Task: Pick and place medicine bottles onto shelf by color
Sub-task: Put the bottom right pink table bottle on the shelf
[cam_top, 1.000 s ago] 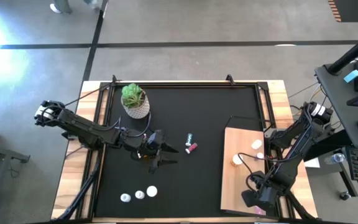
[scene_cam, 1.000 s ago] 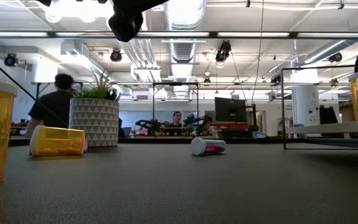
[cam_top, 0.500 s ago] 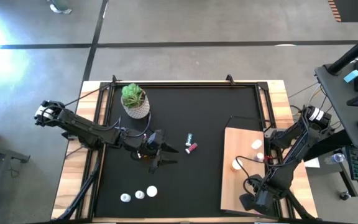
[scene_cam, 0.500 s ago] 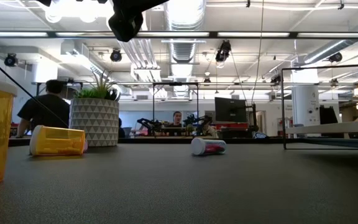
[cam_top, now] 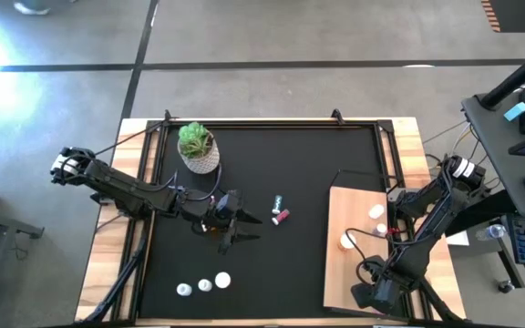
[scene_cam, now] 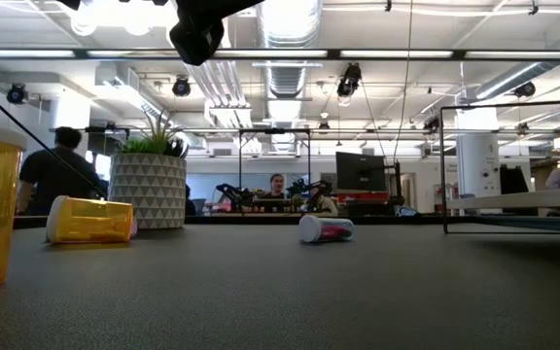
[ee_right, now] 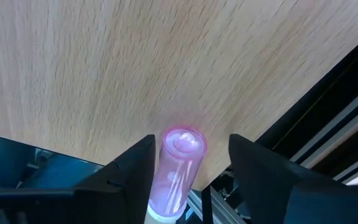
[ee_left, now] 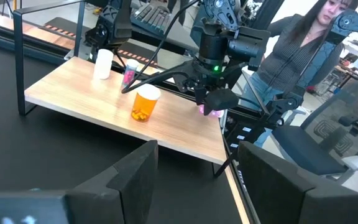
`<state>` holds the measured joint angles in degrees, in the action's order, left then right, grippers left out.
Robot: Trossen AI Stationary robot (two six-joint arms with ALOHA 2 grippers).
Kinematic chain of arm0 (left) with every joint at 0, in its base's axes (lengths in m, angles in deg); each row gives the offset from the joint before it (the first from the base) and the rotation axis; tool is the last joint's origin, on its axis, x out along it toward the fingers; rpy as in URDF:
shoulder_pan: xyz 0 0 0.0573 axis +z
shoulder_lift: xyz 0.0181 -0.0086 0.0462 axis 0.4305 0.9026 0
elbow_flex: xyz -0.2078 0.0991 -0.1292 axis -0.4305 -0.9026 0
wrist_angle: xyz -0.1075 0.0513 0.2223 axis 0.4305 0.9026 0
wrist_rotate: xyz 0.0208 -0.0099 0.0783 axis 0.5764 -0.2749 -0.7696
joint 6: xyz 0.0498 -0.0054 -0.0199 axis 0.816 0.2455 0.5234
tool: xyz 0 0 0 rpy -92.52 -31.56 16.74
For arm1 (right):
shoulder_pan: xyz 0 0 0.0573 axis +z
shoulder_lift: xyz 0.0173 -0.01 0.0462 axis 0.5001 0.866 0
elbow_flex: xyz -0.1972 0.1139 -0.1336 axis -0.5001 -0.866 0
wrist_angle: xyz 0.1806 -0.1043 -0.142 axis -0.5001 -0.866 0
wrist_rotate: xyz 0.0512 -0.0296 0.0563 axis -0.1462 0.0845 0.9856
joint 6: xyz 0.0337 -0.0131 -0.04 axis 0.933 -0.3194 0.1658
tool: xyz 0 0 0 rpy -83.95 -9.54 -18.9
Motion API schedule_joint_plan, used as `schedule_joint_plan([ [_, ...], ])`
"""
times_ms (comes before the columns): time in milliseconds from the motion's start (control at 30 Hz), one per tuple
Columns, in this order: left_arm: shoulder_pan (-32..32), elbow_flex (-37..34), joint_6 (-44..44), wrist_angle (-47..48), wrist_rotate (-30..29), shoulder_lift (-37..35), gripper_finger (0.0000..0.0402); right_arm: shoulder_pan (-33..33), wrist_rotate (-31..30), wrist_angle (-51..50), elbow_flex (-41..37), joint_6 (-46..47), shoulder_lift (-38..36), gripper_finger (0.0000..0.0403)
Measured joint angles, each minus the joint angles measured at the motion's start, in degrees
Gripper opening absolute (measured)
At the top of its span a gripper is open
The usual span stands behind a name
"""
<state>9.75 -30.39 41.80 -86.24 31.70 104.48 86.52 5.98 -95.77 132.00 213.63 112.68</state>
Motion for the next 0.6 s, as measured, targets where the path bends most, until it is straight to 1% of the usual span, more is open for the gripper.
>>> schedule_joint_plan([
  [433, 0.00, 0.00, 0.14, -0.01, 0.00, 0.00, 0.0207, 0.00, -0.18, 0.00, 0.00, 0.04, -0.03, 0.0109],
  [600, 0.00, 0.04, 0.14, -0.01, 0.00, 0.00, 0.0207, -0.02, -0.26, -0.04, 0.00, 0.56, -0.16, 0.0095],
])
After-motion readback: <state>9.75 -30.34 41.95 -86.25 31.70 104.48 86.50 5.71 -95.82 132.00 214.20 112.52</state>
